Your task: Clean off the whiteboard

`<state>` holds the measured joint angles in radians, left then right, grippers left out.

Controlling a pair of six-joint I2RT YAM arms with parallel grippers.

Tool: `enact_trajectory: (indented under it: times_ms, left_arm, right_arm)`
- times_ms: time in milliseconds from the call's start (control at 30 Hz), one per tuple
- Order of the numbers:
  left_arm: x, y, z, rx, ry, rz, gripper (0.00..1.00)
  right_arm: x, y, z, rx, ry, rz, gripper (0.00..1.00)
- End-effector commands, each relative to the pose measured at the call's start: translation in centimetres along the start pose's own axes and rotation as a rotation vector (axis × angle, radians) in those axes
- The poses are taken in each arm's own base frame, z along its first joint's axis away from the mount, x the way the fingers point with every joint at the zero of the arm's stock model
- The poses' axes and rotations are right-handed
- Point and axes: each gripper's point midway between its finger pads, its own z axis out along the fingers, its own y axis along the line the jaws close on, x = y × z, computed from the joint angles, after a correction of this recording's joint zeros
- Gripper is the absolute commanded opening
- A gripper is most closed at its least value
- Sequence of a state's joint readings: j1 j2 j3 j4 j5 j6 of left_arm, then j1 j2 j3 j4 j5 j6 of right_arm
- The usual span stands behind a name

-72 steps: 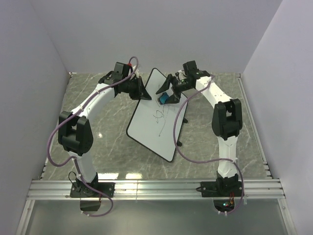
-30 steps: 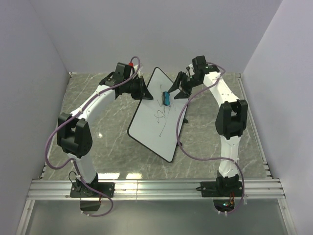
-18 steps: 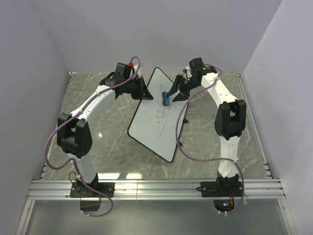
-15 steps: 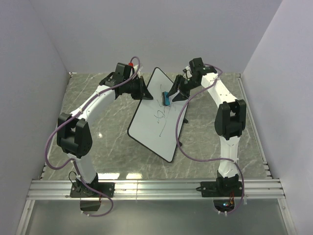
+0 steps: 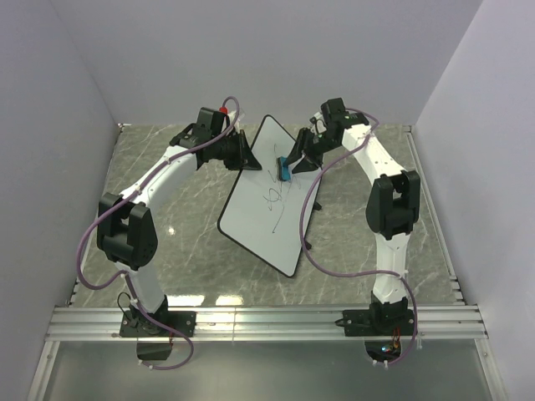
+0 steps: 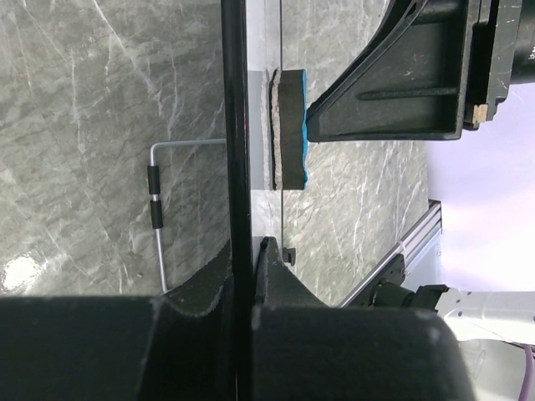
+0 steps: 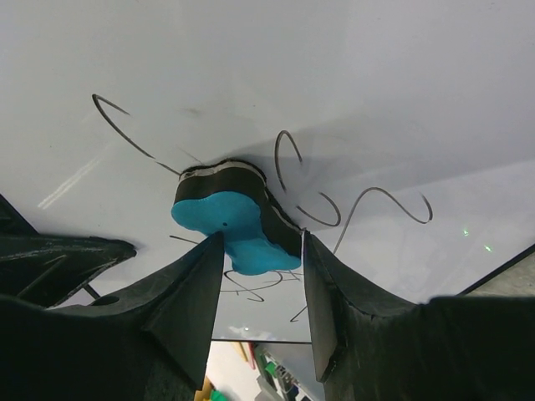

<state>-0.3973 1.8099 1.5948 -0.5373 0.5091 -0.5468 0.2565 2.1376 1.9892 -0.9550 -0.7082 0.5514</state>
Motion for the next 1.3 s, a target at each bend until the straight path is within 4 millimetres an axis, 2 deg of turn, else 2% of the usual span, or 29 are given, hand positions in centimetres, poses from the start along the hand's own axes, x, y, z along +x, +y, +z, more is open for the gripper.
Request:
enact_trajectory:
  times_ms: [0,200,300,433,700,800,833,1000,1100,1200,1267]
  left_arm:
    - [9.6,7.4,3.2,-0.28,0.291,0.152,0.0]
    - [9.8,7.6,3.2,-0.283,0.291,0.152,0.0]
    - [9.8,7.6,3.2,-0.281,0.29,0.152,0.0]
    - [9.8,7.5,3.1,-0.281,0.289,0.153,0.0]
    - [9.9,7.7,3.0,-0.282,0.287,0.15,0.0]
    - [9.9,7.7,3.0,-0.281,0.288,0.145,0.0]
    - [9.9,7.7,3.1,-0.279,0.287,0.145,0.0]
    - [10.0,7.8,3.0,-0.28,0.291,0.142,0.0]
    - [10.0,8.0,3.0,-0.283,0.29,0.139,0.0]
    - [10.0,8.1,3.0,-0.285,0.292,0.137,0.0]
    - [9.9,8.1,2.9,-0.29,0.289,0.139,0.0]
  right_arm:
    - [0.9,3.6,-1.4,-0.062,-0.016,-0.089,0.5]
    - [0.4,5.4,-2.2,-0.113,-0.07,-0.099,0.47]
    - [0.6,5.6,-1.8,-0.131,-0.061,-0.095,0.43]
    - [0.7,4.9,-0.9,-0.11,-0.052,-0.084,0.28]
    - [1.0,1.9,0.0,0.007,-0.044,-0.063,0.27]
    - [0.8,0.4,0.5,0.057,-0.047,-0.048,0.15]
    - [0.9,-0.3,0.9,0.076,-0.042,-0.038,0.0]
    - [1.2,-2.8,2.4,0.145,-0.013,-0.009,0.0]
    - [1.2,-3.7,2.8,0.168,-0.004,-0.004,0.0]
    - [0.8,-3.6,3.4,0.16,0.005,0.006,0.0]
    - [-0.3,-2.0,3.4,0.115,-0.008,0.006,0.0]
